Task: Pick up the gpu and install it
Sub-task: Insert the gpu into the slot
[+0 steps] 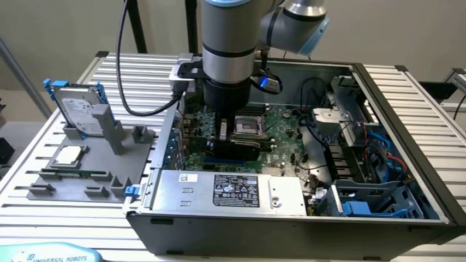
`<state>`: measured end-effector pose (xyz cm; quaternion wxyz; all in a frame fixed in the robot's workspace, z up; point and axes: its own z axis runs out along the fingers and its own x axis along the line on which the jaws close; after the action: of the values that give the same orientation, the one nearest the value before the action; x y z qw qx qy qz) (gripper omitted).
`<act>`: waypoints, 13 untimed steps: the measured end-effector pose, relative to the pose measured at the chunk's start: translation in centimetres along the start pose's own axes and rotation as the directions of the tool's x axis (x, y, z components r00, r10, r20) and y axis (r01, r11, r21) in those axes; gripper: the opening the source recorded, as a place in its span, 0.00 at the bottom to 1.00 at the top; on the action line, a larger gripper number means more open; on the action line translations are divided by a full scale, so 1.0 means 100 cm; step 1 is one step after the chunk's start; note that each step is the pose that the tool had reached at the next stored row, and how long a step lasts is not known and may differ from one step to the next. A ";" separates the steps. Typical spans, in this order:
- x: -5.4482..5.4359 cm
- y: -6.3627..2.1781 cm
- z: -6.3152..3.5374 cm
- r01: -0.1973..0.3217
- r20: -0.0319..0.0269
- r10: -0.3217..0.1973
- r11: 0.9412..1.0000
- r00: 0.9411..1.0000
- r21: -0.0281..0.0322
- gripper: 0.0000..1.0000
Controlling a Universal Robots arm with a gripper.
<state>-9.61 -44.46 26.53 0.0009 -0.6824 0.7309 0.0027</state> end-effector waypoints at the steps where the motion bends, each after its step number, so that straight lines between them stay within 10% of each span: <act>1: 0.000 0.0000 0.0001 0.000 0.000 0.000 1.000 1.000 0.000 0.27; 13: -0.002 0.0001 0.0020 0.017 0.000 -0.017 1.000 1.000 0.000 0.27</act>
<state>-9.60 -44.25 26.33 0.0008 -0.6885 0.7252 0.0027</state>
